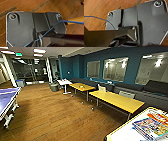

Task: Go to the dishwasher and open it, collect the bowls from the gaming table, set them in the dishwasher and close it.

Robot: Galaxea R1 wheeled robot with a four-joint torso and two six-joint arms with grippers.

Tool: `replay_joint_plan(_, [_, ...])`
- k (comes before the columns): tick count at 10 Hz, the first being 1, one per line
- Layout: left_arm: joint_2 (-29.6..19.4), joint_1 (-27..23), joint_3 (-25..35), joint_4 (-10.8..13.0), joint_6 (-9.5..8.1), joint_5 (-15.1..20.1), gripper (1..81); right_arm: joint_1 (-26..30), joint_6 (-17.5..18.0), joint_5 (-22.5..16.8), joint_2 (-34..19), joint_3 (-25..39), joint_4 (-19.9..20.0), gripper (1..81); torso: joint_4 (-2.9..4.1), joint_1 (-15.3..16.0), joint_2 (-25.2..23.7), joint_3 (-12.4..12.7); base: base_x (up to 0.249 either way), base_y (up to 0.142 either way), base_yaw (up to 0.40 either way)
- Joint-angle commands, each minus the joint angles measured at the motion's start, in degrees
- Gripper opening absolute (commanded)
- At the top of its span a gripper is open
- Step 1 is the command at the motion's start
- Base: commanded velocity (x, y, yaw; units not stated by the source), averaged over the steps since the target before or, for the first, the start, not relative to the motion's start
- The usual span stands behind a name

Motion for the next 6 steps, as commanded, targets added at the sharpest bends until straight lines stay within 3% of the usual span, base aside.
replay_joint_plan(1, [-0.30,-2.51,0.54,0.61,0.19,2.82,81.1,2.01,-0.31,-2.37,0.29,0.36,-0.98,81.1,0.00,0.00,0.00,0.00,0.000,0.000,0.000])
replay_joint_plan(3, [-0.21,-2.51,0.54,0.53,0.19,2.82,81.1,2.10,-0.31,-2.37,0.29,0.36,-0.98,81.1,0.00,0.00,0.00,0.00,0.000,0.000,-0.228])
replay_joint_plan(6, [-0.30,-2.51,0.63,0.18,0.19,2.82,81.1,2.10,-0.31,-2.37,0.29,0.36,-0.98,81.1,0.00,0.00,0.00,0.00,0.000,0.000,-0.360])
